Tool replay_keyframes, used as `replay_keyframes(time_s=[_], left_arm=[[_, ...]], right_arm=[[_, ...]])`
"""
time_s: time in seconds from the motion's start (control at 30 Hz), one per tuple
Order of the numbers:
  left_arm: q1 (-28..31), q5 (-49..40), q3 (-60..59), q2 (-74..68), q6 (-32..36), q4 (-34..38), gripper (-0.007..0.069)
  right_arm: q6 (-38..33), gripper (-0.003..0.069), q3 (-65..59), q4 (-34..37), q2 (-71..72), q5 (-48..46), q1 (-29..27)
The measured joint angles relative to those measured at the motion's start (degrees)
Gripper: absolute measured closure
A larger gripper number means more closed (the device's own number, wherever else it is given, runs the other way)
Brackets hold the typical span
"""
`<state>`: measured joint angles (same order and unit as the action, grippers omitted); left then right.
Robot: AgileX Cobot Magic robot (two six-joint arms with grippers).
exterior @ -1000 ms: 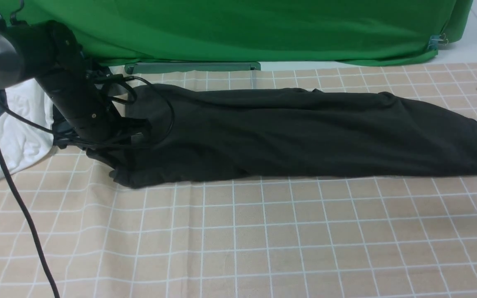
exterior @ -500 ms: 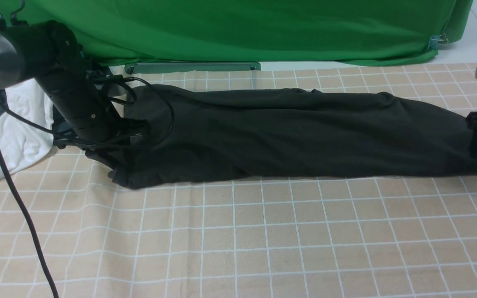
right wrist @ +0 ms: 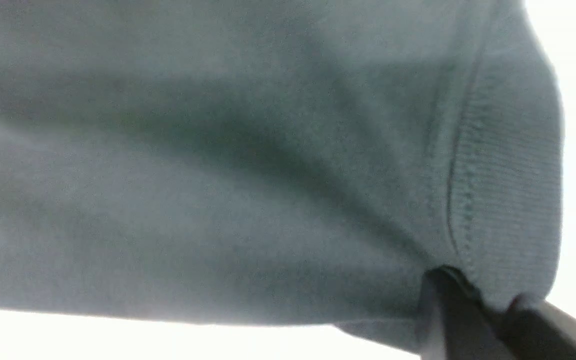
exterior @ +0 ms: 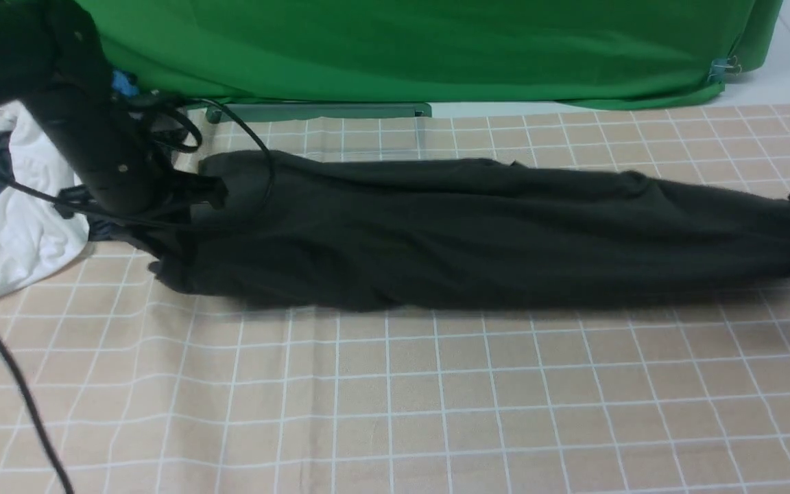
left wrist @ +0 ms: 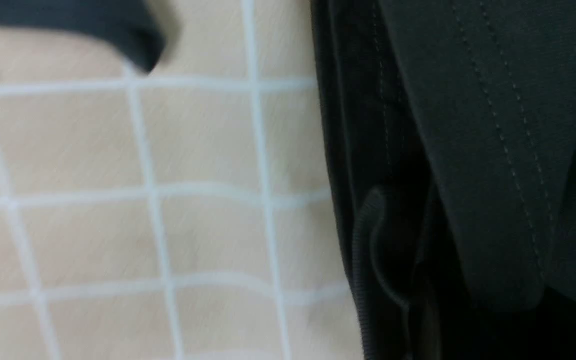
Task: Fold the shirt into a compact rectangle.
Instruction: 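Pull the folded dark garment lengthwise by its ends to straighten it flat on the table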
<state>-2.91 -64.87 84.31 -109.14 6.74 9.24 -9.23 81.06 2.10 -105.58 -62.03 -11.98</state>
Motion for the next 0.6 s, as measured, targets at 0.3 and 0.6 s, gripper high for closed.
replay_keyframes(time_s=[0.3, 0.6], left_arm=[[0.0, 1.4, -25.6, 19.2, -3.7, -1.2, 0.0569], [0.0, 6.7, -41.4, 30.6, -4.9, -3.1, 0.0566]], right_arm=[[1.9, 0.0571, -26.2, -0.9, 21.5, -0.1, 0.0], [2.1, 0.0552, -38.5, -1.7, 30.7, 4.6, 0.0]])
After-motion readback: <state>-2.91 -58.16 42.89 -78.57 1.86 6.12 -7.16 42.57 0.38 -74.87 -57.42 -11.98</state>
